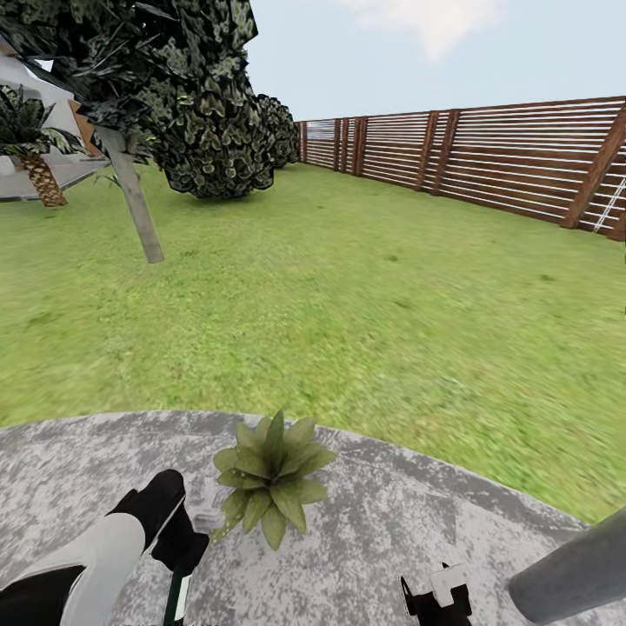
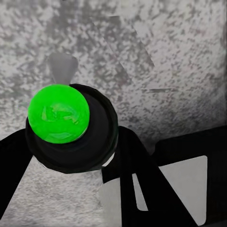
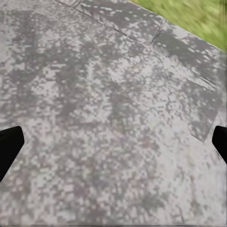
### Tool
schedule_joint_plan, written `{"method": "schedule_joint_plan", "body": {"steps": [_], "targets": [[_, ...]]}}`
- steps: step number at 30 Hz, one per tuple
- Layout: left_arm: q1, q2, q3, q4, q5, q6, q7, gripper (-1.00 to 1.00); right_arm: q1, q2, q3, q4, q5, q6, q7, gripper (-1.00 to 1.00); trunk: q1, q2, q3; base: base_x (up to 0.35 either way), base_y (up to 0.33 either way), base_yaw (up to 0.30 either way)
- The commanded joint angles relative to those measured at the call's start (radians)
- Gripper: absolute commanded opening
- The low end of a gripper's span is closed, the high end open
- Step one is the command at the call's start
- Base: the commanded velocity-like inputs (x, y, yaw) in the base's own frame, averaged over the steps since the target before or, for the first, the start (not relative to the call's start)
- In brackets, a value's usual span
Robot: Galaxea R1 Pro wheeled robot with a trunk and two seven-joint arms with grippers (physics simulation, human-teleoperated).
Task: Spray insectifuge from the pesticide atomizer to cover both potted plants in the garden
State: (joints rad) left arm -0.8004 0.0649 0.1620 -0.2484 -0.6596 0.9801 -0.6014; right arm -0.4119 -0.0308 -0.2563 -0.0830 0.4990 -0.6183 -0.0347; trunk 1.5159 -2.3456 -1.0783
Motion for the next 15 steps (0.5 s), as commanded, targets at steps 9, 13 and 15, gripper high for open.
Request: {"method": "schedule_joint_plan", "body": {"steps": [9,13,15], "targets": [[-0.003,0.001,0.006,-0.005,-0.012,0.001,-0.005,-1.0,-0.001,0.0,-0.006,0.001,0.01,-0.003,-0.004,1.0,0.0,0.0,-0.001,-0.149,-0.266,0.0],[-0.005,0.001,0.005,-0.046,-0.012,0.002,-0.004,-1.0,-0.001,0.0,-0.006,0.002,0.011,-0.003,-0.004,1.0,0.0,0.0,-0.001,-0.185,-0.248,0.0],[-0.007,0.0,0.006,-0.078,-0.011,0.003,-0.006,-1.0,-0.001,0.0,-0.005,0.002,0.011,-0.003,-0.004,1.0,0.0,0.0,-0.001,-0.098,-0.14,0.0]]}}
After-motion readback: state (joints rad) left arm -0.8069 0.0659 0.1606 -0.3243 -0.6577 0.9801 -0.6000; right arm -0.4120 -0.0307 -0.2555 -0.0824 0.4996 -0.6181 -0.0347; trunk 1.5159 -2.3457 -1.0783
